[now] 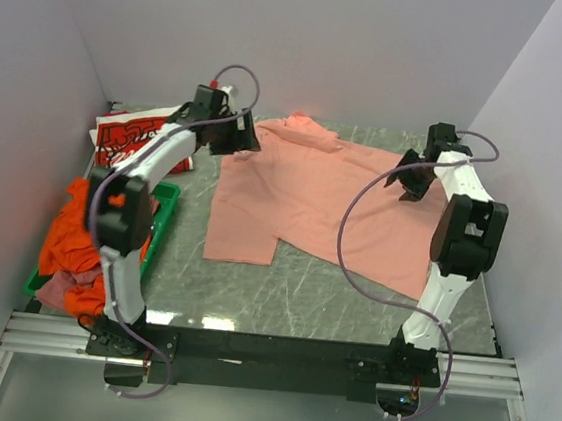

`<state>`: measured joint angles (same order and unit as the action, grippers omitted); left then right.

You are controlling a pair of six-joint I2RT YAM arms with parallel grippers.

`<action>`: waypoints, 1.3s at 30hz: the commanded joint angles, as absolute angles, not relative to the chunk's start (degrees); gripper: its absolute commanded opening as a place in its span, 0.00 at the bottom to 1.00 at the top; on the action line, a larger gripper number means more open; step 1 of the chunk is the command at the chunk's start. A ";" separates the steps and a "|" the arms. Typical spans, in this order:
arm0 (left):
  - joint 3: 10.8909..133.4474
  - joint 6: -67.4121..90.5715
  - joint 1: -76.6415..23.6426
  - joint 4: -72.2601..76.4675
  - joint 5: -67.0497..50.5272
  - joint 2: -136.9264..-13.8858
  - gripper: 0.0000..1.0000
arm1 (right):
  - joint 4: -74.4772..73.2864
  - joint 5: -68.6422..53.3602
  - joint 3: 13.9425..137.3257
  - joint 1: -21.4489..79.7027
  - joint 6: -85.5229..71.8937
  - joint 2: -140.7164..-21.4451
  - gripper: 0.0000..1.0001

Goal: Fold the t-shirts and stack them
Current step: Fold the tshirt

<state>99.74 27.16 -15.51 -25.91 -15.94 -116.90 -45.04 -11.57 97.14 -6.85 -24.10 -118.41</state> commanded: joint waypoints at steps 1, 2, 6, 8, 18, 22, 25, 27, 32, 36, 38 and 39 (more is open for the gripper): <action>88.63 24.79 -15.38 -24.96 -7.75 -102.24 0.87 | -42.20 -13.88 92.67 -5.54 -24.43 -107.77 0.63; 85.37 24.70 -15.38 -25.13 -4.78 -97.78 0.87 | -41.23 -14.15 90.64 -5.36 -24.87 -104.36 0.63; 67.46 24.43 -16.43 -28.38 3.68 -88.17 0.82 | -37.45 -14.50 78.79 -3.61 -27.06 -96.69 0.63; 63.04 25.31 -16.52 -31.28 4.92 -83.88 0.76 | -35.69 -14.50 74.82 -2.64 -27.60 -93.27 0.63; 46.15 30.50 -19.32 -31.03 0.53 -71.98 0.58 | -30.94 -13.62 58.28 3.16 -31.72 -82.98 0.63; 44.83 31.90 -21.18 -31.03 1.49 -73.21 0.54 | -31.46 -12.92 56.95 4.48 -32.08 -79.82 0.63; 43.60 32.26 -21.36 -29.80 1.58 -73.39 0.52 | -32.34 -12.48 55.90 4.75 -31.82 -77.53 0.63; 43.24 32.08 -21.36 -28.75 0.97 -73.83 0.51 | -32.78 -11.96 54.94 4.75 -31.29 -76.47 0.63; 43.24 32.08 -21.36 -27.51 0.44 -76.55 0.46 | -33.66 -11.34 51.87 4.66 -30.67 -72.69 0.63; 43.15 32.08 -21.45 -26.19 -0.62 -78.57 0.45 | -32.61 -11.69 49.05 4.66 -31.46 -70.58 0.63; 43.33 32.17 -21.45 -26.54 -0.35 -79.71 0.44 | -32.35 -11.95 47.91 4.66 -31.90 -69.88 0.63; 43.42 32.08 -21.45 -26.54 -0.26 -80.06 0.44 | -32.26 -12.04 47.64 4.66 -31.99 -69.70 0.63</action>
<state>43.31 31.27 -21.26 -28.10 0.67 -79.26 -33.67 -12.49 48.38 4.51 -31.33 -71.79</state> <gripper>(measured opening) 0.441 0.631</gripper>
